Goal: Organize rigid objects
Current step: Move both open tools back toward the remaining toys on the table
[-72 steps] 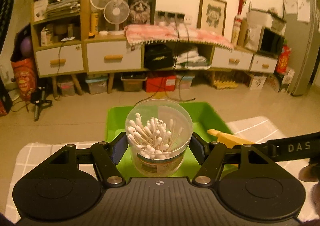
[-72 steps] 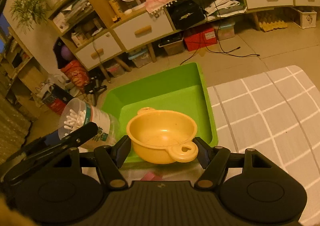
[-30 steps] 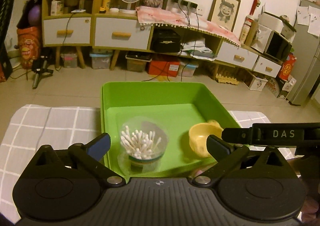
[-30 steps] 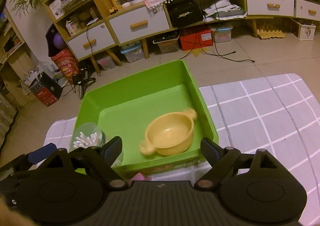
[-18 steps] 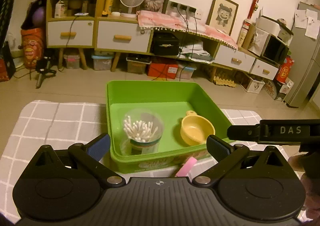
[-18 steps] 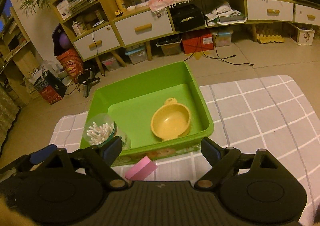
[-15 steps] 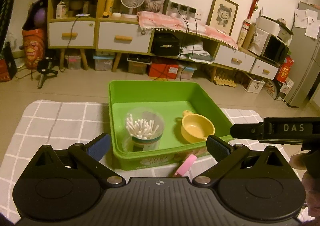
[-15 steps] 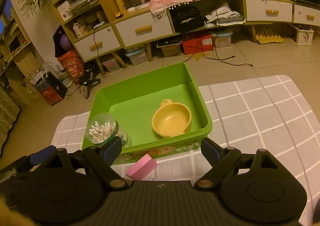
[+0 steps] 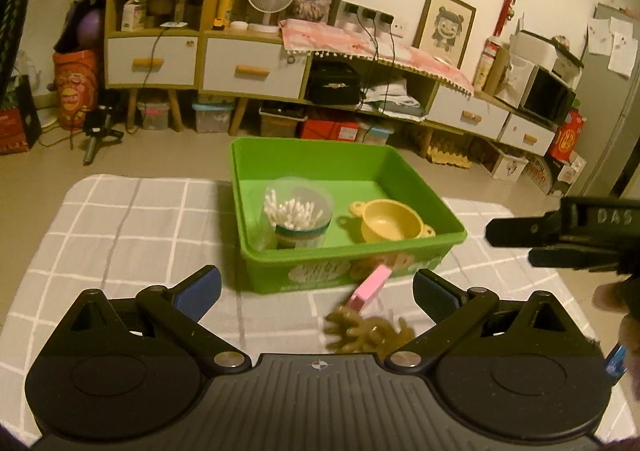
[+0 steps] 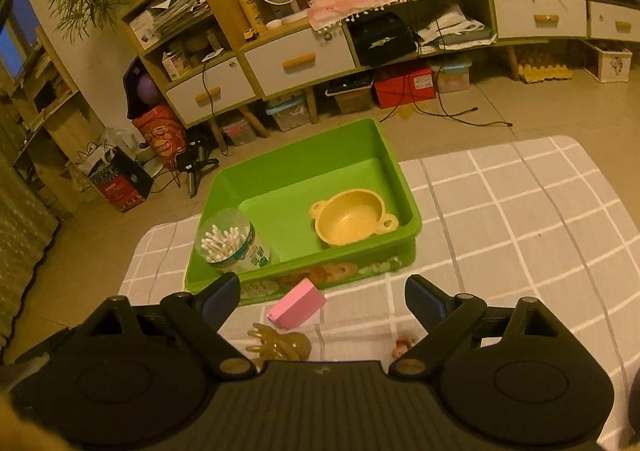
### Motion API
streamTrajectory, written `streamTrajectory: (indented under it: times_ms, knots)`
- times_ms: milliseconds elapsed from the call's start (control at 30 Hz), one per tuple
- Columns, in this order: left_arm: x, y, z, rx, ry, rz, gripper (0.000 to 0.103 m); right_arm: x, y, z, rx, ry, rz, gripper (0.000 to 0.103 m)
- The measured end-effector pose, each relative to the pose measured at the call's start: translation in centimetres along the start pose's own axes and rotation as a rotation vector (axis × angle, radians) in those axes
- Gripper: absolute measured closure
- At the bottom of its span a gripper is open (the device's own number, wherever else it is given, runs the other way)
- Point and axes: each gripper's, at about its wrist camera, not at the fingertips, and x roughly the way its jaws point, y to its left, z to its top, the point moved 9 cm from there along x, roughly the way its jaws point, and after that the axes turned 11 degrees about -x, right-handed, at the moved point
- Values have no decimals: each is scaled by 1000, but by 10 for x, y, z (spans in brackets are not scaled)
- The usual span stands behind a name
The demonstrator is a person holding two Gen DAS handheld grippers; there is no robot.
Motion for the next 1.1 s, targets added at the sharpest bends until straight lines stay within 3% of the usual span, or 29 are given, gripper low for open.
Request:
streamTrajectory:
  times_ms: [233,433,567,733,967,1100]
  knots:
    - [-10,7,-16,44,4,37,2,-16,-6,-17,11,11,-4,25]
    - [-24,13,-26,98,8,31,2,-27,-6,-35,-80,22,-20,25]
    - [-30,26,-34,53,32,5,2,-31,-5,-47,-130,4,-12,25]
    - [-35,40,-46,86,36,-24,2,-36,5,-59,-199,-37,19,25]
    - [-46,62,-61,101,86,-87,2,-38,23,-82,-323,-2,90,24]
    - [-43,61,-82,162,146,-132,2,-29,42,-104,-407,34,147,23]
